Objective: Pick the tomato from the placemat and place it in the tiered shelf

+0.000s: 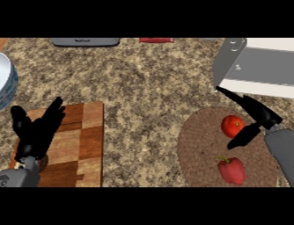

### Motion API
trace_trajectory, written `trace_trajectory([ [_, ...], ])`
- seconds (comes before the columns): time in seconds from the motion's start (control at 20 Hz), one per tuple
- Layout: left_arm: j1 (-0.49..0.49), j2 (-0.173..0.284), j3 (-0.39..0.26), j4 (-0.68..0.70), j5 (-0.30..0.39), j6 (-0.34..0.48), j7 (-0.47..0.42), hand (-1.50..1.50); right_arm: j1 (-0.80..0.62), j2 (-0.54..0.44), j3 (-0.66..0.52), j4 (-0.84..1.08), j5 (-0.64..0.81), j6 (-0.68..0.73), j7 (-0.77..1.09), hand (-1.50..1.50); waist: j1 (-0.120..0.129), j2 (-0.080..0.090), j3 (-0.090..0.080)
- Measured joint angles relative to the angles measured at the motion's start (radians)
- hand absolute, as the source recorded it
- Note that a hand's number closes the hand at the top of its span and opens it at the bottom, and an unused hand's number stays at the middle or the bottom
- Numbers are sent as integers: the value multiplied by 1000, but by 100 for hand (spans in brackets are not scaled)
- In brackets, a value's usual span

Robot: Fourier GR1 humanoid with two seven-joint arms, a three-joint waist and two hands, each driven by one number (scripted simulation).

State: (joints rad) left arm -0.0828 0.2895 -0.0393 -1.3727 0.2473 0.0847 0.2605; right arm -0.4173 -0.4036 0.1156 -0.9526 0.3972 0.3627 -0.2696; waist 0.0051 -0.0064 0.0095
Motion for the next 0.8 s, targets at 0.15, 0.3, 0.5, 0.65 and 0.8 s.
trace_trajectory([
  [0.15, 2, -6, -2, -5, -4, -1, -1, 0, 3, -25, 72, -13, 68, 25, -61, 150, 3, 0, -2],
  [0.3, 13, -11, -1, -19, -11, 0, 1, 0, 20, -21, 105, -17, 110, 4, -134, 150, 1, -3, -5],
  [0.5, 21, -22, 4, -24, -24, 3, 2, 0, 37, 2, 96, -30, 108, 4, -171, 150, -4, -5, -5],
  [0.65, 23, -27, 11, -22, -26, -3, 2, 0, 60, 16, 84, -65, 110, -4, -142, 150, -6, -6, -4],
  [0.8, 32, -21, 21, -28, -22, -4, 8, 0, 75, 43, 75, -112, 134, -46, 17, 150, -12, -10, -5],
])
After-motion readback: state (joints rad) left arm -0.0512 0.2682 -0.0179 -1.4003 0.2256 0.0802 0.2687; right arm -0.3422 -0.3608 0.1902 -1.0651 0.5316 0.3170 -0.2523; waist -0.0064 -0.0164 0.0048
